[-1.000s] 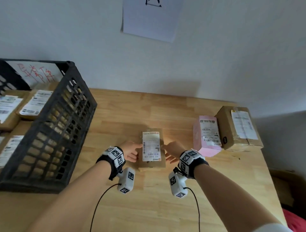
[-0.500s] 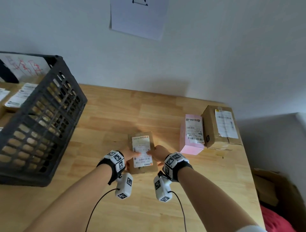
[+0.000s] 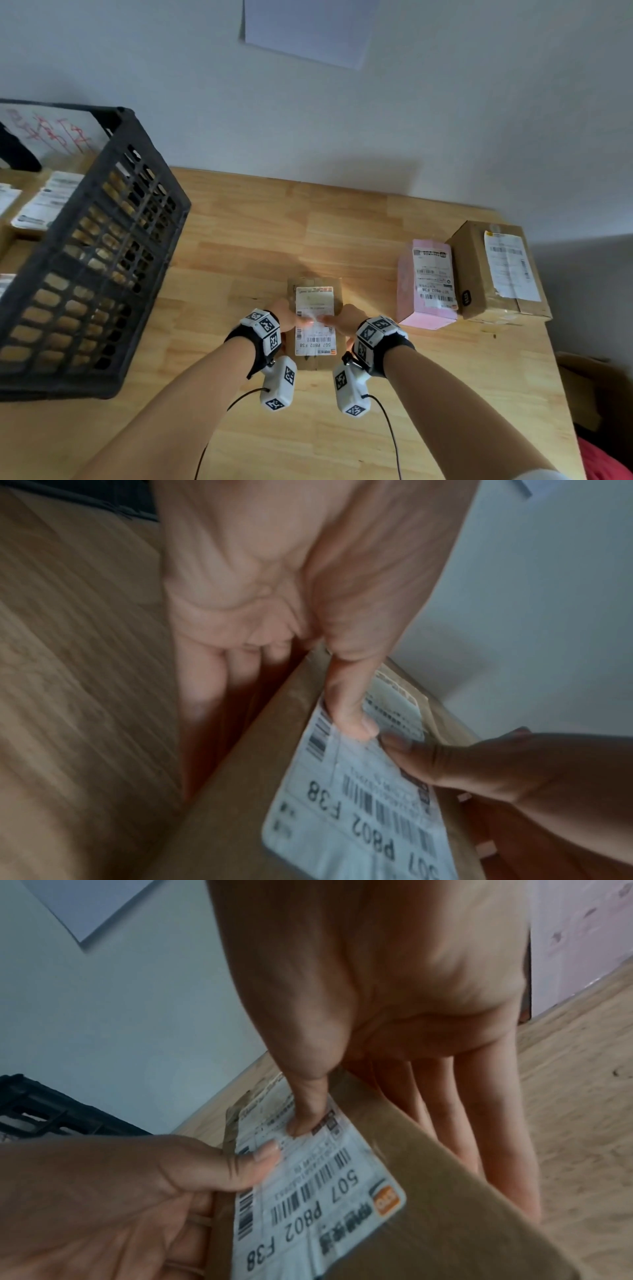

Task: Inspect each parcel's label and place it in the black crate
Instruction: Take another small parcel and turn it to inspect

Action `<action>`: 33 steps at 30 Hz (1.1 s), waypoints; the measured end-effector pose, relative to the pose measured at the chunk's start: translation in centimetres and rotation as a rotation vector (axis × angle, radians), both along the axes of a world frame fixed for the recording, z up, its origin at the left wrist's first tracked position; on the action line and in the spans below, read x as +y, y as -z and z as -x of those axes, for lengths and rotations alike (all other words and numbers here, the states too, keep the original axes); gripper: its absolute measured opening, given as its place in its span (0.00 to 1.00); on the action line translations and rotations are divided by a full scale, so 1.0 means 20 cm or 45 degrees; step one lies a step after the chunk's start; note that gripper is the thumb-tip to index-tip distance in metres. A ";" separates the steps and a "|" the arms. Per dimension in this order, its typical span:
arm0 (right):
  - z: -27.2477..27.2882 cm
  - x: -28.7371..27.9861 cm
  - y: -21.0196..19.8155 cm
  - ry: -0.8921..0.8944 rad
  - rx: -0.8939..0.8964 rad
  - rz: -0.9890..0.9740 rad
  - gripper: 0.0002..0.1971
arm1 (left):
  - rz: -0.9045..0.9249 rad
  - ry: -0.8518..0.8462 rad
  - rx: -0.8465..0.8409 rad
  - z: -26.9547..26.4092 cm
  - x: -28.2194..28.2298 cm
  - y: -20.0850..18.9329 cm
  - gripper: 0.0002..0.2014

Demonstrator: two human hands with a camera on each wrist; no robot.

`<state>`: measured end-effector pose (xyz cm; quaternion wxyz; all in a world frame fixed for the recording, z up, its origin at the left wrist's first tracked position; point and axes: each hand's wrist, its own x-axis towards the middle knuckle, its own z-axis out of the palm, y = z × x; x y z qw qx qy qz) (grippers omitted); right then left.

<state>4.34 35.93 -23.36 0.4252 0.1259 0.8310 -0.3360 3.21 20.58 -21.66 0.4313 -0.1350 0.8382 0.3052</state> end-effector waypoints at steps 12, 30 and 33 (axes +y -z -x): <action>0.06 0.00 0.07 -0.004 -0.034 -0.094 0.26 | 0.059 0.063 -0.041 0.08 0.02 0.08 0.20; -0.06 0.05 -0.25 0.671 0.169 0.354 0.13 | -0.673 -0.647 0.043 -0.03 -0.14 -0.22 0.04; -0.08 0.04 -0.30 0.878 0.148 0.515 0.19 | -0.744 -0.735 0.062 -0.04 -0.18 -0.25 0.10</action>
